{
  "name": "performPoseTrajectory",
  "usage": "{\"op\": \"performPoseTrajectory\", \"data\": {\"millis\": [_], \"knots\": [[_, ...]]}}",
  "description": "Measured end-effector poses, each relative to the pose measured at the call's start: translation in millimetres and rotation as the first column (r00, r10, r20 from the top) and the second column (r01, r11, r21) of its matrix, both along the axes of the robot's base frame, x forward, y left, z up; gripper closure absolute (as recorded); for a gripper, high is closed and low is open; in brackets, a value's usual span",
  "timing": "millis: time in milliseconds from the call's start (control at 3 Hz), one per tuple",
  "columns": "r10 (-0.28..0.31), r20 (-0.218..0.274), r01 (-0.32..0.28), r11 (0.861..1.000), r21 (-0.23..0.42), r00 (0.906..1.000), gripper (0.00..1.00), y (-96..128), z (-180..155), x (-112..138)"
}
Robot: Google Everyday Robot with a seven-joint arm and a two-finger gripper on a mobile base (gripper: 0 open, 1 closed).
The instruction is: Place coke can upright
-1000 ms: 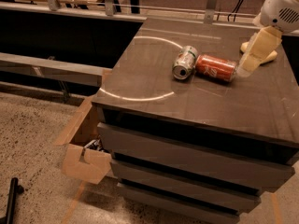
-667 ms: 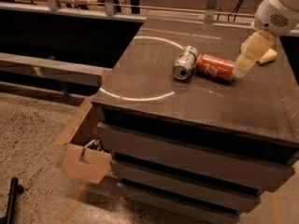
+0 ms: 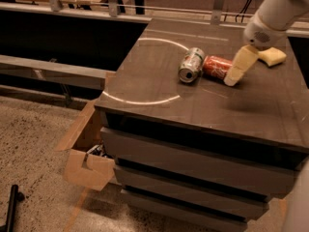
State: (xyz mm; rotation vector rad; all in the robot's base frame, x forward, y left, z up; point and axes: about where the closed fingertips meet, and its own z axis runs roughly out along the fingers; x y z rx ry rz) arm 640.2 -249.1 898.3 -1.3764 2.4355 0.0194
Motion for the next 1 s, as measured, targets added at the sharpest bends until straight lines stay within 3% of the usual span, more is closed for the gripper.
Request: {"op": "performPoseTrajectory", "data": {"millis": [1000], "knots": [[0.022, -0.068, -0.025, 0.999, -0.041, 0.9974, 0.0, 32, -40, 49]]}}
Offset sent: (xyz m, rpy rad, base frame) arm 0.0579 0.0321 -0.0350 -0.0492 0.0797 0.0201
